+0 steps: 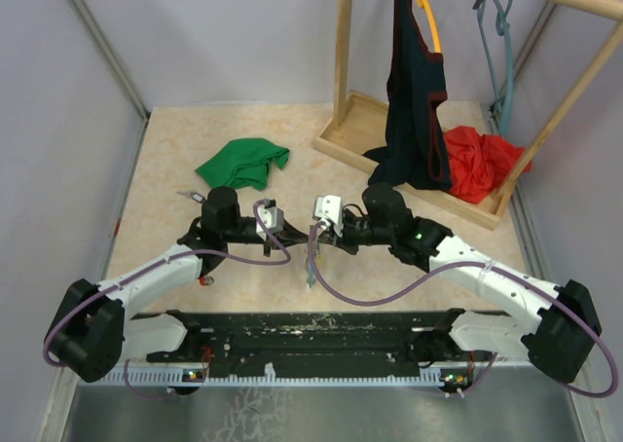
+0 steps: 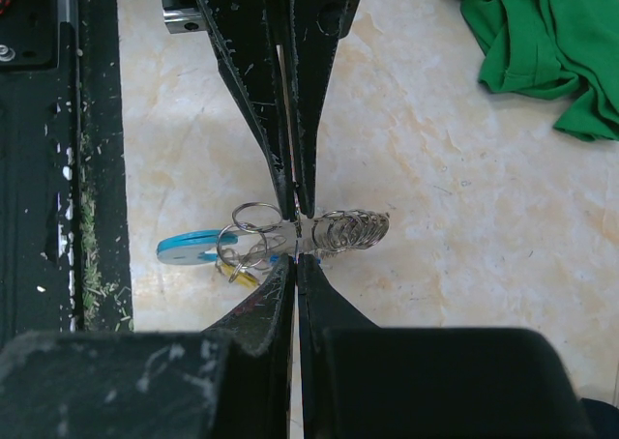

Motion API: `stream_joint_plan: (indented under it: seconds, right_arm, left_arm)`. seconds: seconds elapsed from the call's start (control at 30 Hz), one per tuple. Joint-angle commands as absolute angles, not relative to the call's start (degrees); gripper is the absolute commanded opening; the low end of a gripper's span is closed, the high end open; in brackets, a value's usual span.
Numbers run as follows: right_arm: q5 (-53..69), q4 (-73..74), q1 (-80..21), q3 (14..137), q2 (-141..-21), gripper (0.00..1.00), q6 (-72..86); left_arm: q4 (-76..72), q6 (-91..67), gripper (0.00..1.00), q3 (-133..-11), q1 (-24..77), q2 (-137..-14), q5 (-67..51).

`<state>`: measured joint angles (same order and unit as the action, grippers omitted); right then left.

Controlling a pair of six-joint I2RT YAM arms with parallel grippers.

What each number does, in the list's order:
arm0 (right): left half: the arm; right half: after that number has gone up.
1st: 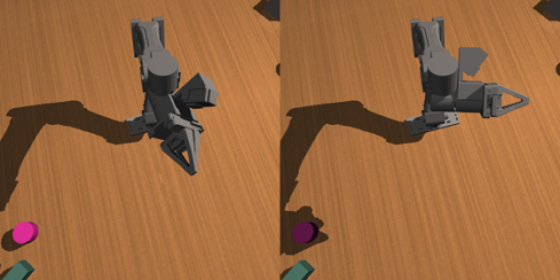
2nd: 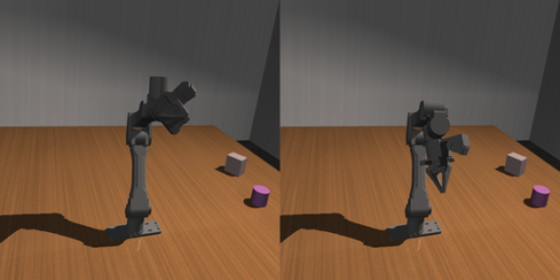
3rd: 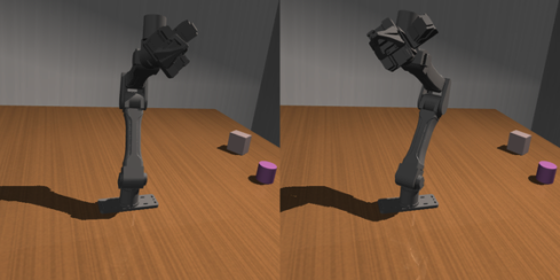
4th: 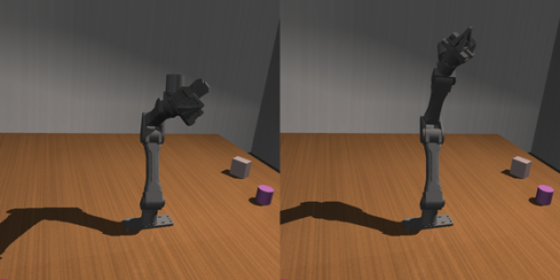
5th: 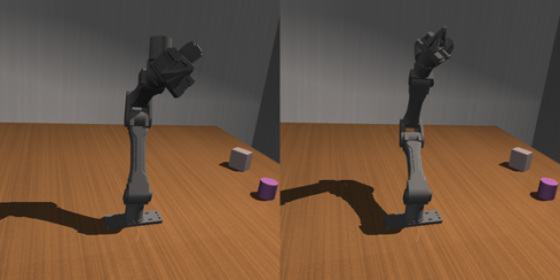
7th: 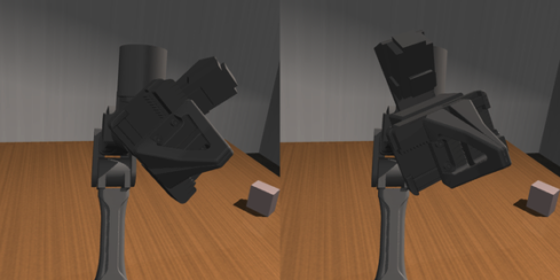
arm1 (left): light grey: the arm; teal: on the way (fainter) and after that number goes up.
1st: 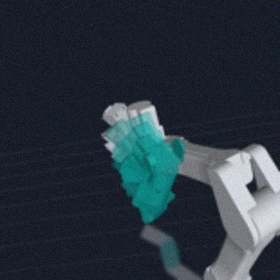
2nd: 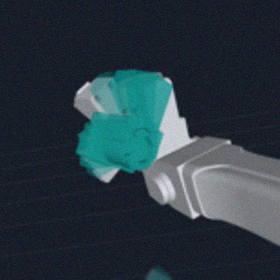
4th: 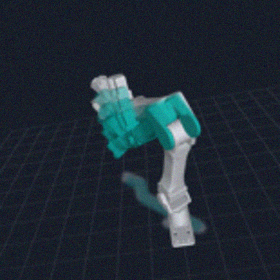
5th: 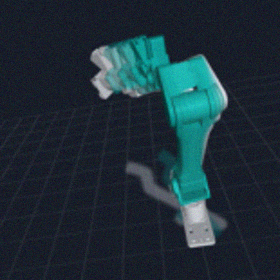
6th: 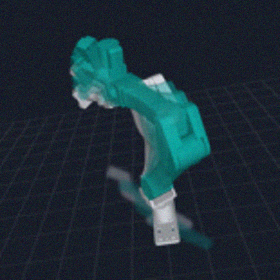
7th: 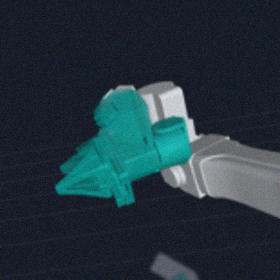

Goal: Put the keys on the keyring

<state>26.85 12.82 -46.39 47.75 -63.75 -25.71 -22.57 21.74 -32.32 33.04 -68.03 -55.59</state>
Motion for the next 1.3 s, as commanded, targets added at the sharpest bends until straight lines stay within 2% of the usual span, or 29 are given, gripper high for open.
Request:
stream_joint_plan:
  seconds: [0.0, 1.27]
  right_arm:
    - [27.4, 9.3, -46.8, 49.9, -63.1, 0.0, -25.1]
    - [30.3, 7.8, -46.9, 50.7, -64.3, 0.0, -24.5]
  left_arm:
    - [-25.0, 22.1, 0.0, -32.3, 33.3, -67.1, -57.7]
    - [-24.5, 22.0, 0.0, -33.4, 33.8, -68.0, -57.8]
